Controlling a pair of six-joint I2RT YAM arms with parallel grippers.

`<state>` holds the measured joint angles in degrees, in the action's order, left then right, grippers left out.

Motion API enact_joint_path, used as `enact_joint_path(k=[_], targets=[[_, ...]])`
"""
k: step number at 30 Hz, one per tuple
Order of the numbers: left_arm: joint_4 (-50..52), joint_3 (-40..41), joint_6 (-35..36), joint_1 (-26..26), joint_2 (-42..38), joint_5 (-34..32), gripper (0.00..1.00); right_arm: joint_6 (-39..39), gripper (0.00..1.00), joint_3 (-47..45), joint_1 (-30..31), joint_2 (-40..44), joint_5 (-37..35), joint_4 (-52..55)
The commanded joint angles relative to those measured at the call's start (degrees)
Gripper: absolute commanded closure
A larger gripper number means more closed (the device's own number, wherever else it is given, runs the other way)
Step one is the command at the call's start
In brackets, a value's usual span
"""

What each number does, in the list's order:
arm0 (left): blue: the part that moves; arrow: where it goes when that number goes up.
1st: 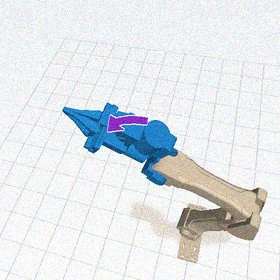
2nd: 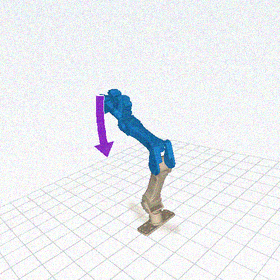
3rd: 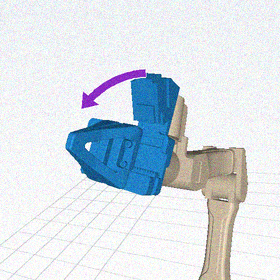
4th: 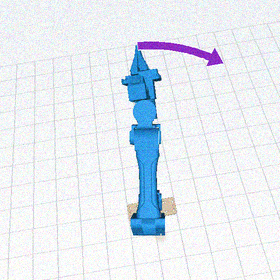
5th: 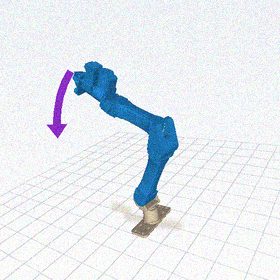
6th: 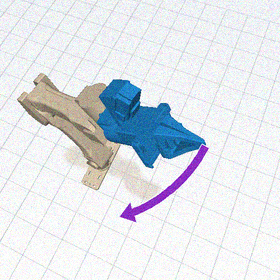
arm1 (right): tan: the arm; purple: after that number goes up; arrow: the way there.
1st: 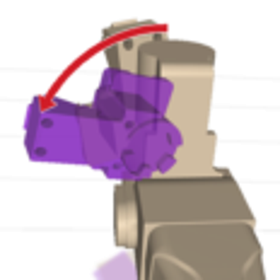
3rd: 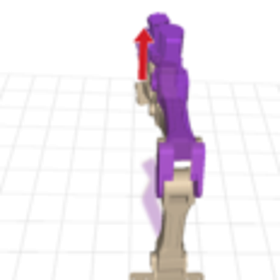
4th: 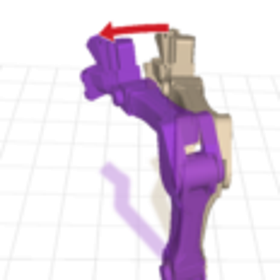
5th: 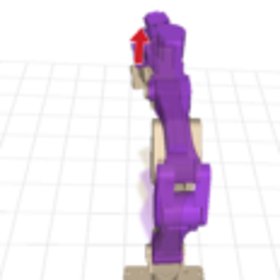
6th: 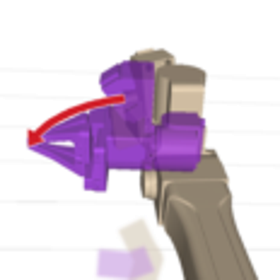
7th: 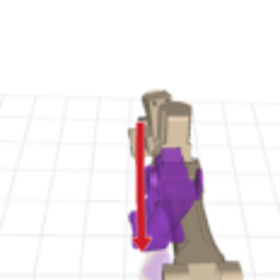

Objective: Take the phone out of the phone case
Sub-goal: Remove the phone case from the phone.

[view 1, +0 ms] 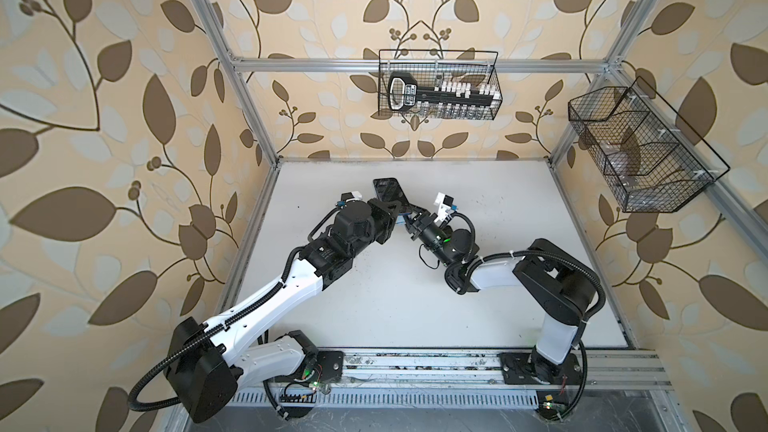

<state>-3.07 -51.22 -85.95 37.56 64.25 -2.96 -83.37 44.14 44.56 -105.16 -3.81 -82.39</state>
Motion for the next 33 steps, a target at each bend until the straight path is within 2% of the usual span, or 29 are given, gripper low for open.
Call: enact_joint_path(k=[1,8,22,33], targets=[[-3.4,-1.2,0.5,1.3,-4.0,3.6,1.00,0.8,1.00,-0.9,-2.6,0.1,-4.5,3.1],[-7.3,-1.0,-2.1,1.9,-2.3,5.2,1.00,3.1,1.00,-0.6,-2.0,0.1,-5.1,5.7],[-6.8,-3.5,-2.1,3.0,-3.0,5.0,1.00,3.9,1.00,-1.1,-2.4,-2.8,-5.3,5.7],[-2.5,-5.1,2.7,3.1,-5.5,2.9,1.00,5.5,1.00,-3.8,-4.6,0.4,-4.6,7.4]])
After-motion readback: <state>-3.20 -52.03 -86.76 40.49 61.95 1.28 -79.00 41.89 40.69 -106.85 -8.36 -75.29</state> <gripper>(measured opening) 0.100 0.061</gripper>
